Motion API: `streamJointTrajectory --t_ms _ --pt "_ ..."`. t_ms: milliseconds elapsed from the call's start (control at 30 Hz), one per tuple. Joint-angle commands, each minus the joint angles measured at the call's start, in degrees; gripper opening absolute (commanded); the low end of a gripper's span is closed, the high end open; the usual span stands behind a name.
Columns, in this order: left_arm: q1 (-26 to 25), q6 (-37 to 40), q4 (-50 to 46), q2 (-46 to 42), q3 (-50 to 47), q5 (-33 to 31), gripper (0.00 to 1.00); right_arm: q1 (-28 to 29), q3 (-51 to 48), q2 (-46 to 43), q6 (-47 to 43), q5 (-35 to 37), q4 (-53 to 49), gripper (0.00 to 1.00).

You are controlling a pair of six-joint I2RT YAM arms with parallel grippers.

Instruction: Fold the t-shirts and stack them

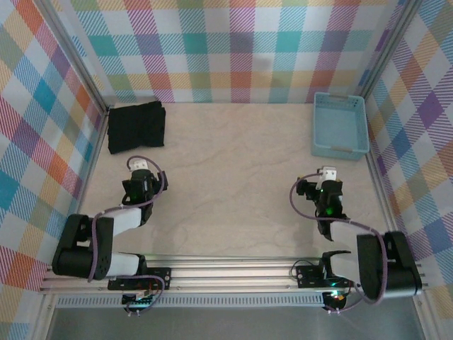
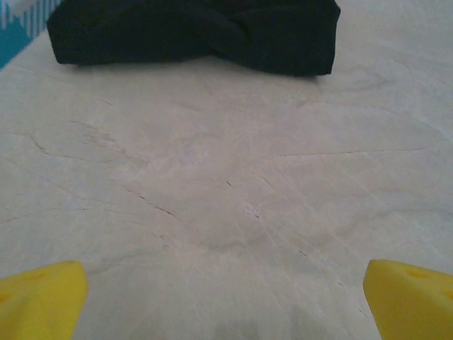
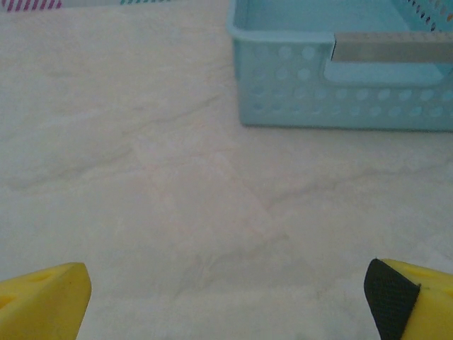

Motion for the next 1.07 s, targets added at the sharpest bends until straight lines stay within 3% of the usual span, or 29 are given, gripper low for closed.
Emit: streamJointTrajectory --t_ms 0,133,233,267,400,500,1033 --pt "3.09 -1.07 9.6 2.99 2.3 3.31 1.0 -1.96 3.98 4.37 -1.81 -5.1 10.9 1.0" --pt "2.77 0.58 12.52 5.42 1.65 5.87 1.0 -4.84 3.82 11.92 0.14 -8.2 17.62 1.0" --pt "2.23 0.97 24.1 8.89 -3.04 5.59 1.0 -5.19 1.83 18.46 -0.25 -10.09 29.09 1.0" --pt "2.15 1.45 28.8 10.99 -3.98 5.33 1.0 -5.21 2.14 17.37 -0.41 -10.64 27.27 1.0" --pt "-0.29 2.91 16.35 10.47 1.99 2.67 1.0 -5.42 7.48 16.63 0.1 -9.93 16.47 1.0" --pt "-0.15 3.01 17.89 10.86 1.57 2.68 1.0 -4.96 11.82 17.21 -0.85 -10.59 7.94 1.0" --pt "-0.24 3.18 17.66 10.61 1.44 2.66 1.0 -4.48 11.73 17.28 -1.55 -10.43 8.29 1.0"
